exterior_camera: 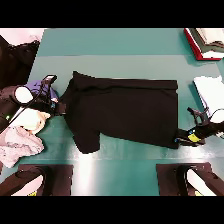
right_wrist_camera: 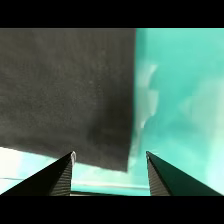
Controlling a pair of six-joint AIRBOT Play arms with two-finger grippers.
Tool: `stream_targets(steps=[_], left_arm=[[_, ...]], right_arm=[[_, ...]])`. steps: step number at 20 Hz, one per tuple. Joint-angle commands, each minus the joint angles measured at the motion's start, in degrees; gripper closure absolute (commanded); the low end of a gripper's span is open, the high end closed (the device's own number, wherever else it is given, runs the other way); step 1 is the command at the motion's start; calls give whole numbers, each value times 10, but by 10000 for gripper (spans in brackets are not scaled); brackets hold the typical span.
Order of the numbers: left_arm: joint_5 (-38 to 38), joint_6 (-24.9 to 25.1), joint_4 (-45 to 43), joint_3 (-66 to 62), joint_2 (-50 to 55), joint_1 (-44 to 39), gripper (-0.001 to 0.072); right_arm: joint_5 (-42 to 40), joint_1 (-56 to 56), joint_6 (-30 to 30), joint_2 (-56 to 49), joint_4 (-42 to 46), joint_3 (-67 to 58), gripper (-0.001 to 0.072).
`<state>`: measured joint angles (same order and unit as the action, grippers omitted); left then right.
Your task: Fold the shirts.
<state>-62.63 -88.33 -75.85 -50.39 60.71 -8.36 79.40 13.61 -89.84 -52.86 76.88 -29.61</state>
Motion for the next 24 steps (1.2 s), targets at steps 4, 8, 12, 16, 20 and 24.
stream_targets(steps=[4,8,12,16,20,24], left_arm=[[-6,3,0,0,-3,0,682],[-7,3,0,-1,-8,0,682],[-13,2,-2,-75,-55,0,682],[-35,2,-2,-266,-93,0,681],[-40,2,-2,-502,-102,0,682],[-36,2,-2,-703,-102,0,681]], right_arm=[[-43,-3,-1,0,-38,48,281],[-55,-3,25,0,-54,30,692],[-67,-3,26,51,-95,-95,693],[-124,-2,25,116,-97,-294,693],[-209,-2,25,143,-93,-498,693],[-179,-2,30,124,-92,-678,693]])
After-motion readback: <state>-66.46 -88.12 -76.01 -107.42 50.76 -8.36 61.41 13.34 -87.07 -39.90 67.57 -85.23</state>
